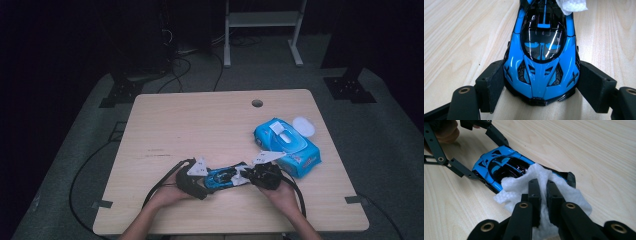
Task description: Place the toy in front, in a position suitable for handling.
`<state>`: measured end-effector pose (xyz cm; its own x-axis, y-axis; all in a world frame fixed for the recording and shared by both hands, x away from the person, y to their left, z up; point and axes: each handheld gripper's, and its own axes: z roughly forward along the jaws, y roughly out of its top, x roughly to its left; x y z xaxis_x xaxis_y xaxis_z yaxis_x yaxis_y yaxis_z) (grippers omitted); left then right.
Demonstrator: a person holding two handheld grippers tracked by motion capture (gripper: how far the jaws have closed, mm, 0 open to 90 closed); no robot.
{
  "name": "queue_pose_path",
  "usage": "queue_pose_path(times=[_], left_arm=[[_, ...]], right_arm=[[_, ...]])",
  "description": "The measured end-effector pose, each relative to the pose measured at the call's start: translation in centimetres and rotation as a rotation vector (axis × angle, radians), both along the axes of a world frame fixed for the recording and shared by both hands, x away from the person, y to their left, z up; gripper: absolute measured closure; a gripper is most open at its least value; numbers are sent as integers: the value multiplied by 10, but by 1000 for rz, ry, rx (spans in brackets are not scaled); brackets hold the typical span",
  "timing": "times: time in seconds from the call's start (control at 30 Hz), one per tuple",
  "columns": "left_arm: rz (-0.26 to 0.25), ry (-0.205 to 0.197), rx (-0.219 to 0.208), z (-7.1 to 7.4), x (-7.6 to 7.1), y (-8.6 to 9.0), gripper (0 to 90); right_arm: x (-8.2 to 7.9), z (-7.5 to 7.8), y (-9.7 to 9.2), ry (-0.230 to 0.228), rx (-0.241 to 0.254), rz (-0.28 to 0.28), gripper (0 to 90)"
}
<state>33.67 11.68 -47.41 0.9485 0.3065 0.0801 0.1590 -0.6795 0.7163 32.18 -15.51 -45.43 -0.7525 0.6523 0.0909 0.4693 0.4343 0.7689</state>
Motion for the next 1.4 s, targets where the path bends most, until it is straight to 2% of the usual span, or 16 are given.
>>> queue_pose_path(times=[0.1,0.27,0.4,0.53,0.6,0.63,0.7,0.87,0.9,0.93,0.97,1.03,1.1,1.17,1.27,1.4], left_arm=[[-4,5,1,0,1,1,257],[-2,2,2,0,1,1,258],[2,6,-1,0,1,1,257],[5,5,1,0,1,1,257],[6,4,3,1,0,1,257],[5,4,4,1,0,1,257],[4,1,2,0,0,1,257],[4,2,15,1,0,-1,257],[5,1,14,1,0,-1,257],[5,1,14,1,0,-1,257],[3,1,16,1,0,0,257],[3,3,17,1,0,0,257],[6,-1,14,1,0,-1,257],[6,-9,14,1,0,-1,257],[4,-6,12,1,0,-1,257],[3,-3,17,1,1,-1,256]], right_arm=[[-4,1,7,-39,-40,5,837],[-3,5,8,-56,-80,16,838],[1,3,8,-37,-45,-3,840],[-1,7,22,-57,-76,59,839],[1,8,16,-48,-78,40,841],[4,7,10,-14,-48,21,840],[3,8,12,-20,-60,26,840],[1,11,48,-30,-42,118,840],[2,10,68,-1,-29,171,840],[2,10,68,-1,-29,171,840],[0,7,86,-16,-97,220,839],[0,8,89,-29,-113,223,839],[4,10,80,-28,-104,200,839],[10,13,62,-10,-50,154,840],[13,18,39,-32,-100,94,840],[11,22,5,9,-61,62,839]])
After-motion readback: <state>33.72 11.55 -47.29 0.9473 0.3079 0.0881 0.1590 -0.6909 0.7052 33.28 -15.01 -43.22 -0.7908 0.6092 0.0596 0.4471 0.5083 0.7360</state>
